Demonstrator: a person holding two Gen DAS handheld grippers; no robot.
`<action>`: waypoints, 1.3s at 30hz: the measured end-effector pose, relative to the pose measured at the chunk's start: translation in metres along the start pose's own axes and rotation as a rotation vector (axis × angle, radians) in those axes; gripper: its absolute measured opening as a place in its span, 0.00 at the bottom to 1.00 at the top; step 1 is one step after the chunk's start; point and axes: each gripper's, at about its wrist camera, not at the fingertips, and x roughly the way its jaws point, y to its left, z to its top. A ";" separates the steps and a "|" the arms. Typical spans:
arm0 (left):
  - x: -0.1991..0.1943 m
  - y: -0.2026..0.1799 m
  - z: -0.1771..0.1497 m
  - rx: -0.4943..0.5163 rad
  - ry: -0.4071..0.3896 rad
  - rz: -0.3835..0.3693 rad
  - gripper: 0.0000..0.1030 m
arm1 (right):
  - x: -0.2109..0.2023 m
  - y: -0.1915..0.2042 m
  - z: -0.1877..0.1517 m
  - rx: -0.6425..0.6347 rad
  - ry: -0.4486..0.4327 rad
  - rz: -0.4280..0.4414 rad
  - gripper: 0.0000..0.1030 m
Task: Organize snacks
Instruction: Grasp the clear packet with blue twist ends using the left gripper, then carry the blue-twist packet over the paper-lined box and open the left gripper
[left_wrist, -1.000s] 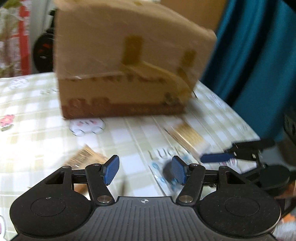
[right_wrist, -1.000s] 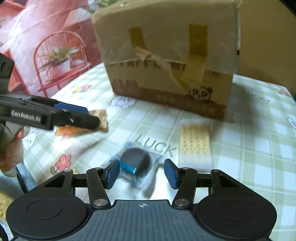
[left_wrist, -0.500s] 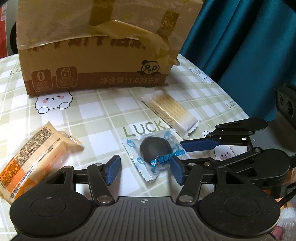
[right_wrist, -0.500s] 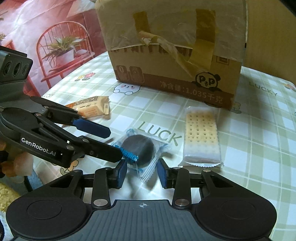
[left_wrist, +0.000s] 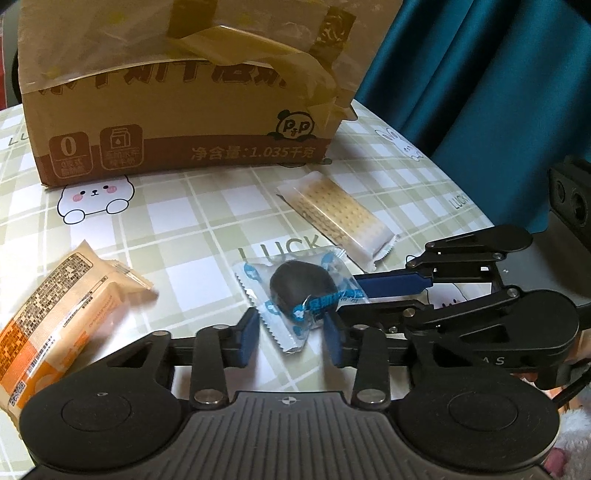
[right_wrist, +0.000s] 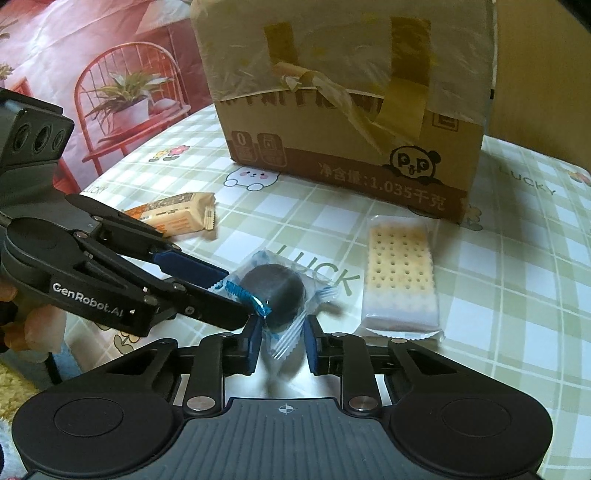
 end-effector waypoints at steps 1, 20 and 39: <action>0.000 0.001 0.000 -0.001 0.000 -0.004 0.34 | 0.000 -0.001 0.000 0.001 -0.002 -0.001 0.20; -0.048 -0.008 0.036 0.056 -0.185 0.058 0.24 | -0.031 0.013 0.045 -0.121 -0.179 -0.055 0.19; -0.086 -0.035 0.187 0.152 -0.380 0.057 0.24 | -0.102 -0.015 0.178 -0.252 -0.476 -0.224 0.19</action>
